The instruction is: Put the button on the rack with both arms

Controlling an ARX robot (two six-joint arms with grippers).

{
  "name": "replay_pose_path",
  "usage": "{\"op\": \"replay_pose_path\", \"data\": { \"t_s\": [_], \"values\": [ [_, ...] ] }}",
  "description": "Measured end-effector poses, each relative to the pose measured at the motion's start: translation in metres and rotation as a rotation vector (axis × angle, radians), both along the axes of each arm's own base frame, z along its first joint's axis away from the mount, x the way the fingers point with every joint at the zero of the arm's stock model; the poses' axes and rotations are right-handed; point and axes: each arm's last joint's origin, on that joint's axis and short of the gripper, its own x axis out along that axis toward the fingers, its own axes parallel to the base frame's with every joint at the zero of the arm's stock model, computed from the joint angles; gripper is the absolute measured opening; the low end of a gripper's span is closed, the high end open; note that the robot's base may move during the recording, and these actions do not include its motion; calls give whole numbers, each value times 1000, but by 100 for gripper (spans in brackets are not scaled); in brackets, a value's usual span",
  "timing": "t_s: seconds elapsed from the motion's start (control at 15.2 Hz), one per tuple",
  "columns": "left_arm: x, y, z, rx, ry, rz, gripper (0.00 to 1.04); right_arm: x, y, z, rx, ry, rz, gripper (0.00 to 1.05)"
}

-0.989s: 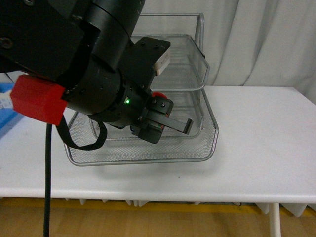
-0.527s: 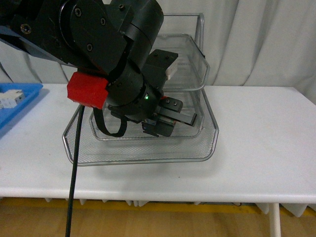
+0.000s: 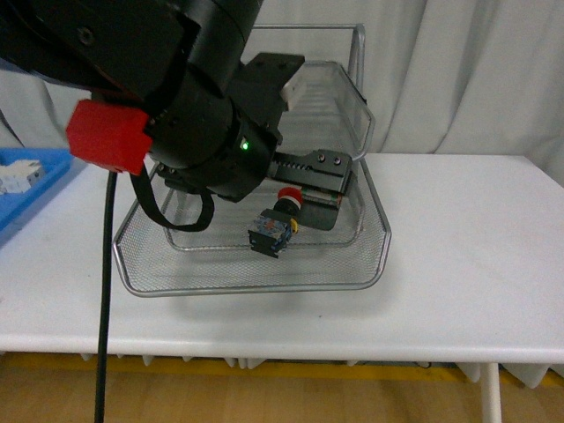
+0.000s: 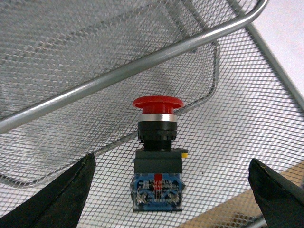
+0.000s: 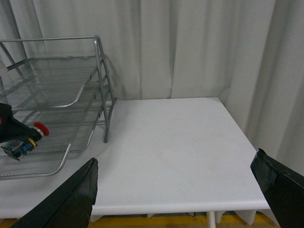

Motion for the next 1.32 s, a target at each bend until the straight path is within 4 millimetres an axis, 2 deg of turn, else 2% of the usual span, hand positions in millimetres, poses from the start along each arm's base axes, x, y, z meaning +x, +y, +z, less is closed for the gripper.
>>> {"op": "replay_pose_path", "data": {
  "t_s": [0.2,0.4,0.46,0.53,0.59,0.66,0.79,0.99,1.19,1.32],
  "values": [
    [-52,25,45,-24,-174,-19,98,0,0,0,0,0,0,98],
    [-85,50,65,-47,-284,45,97,0,0,0,0,0,0,98],
    [-93,55,69,-80,-448,143,91,0,0,0,0,0,0,98],
    [-107,71,71,-98,-575,267,82,0,0,0,0,-1,3,98],
    [-133,101,69,-126,-674,377,69,0,0,0,0,1,2,98],
    [-160,134,64,-124,-694,443,55,0,0,0,0,0,2,98],
    [-187,151,56,-160,-746,435,31,0,0,0,0,0,3,98],
    [-203,163,31,-149,-715,428,2,0,0,0,0,0,2,98],
    [-214,170,25,-158,-737,433,2,0,0,0,0,0,3,98],
    [-224,178,13,-162,-717,410,2,0,0,0,0,0,3,98]
  ]
}}
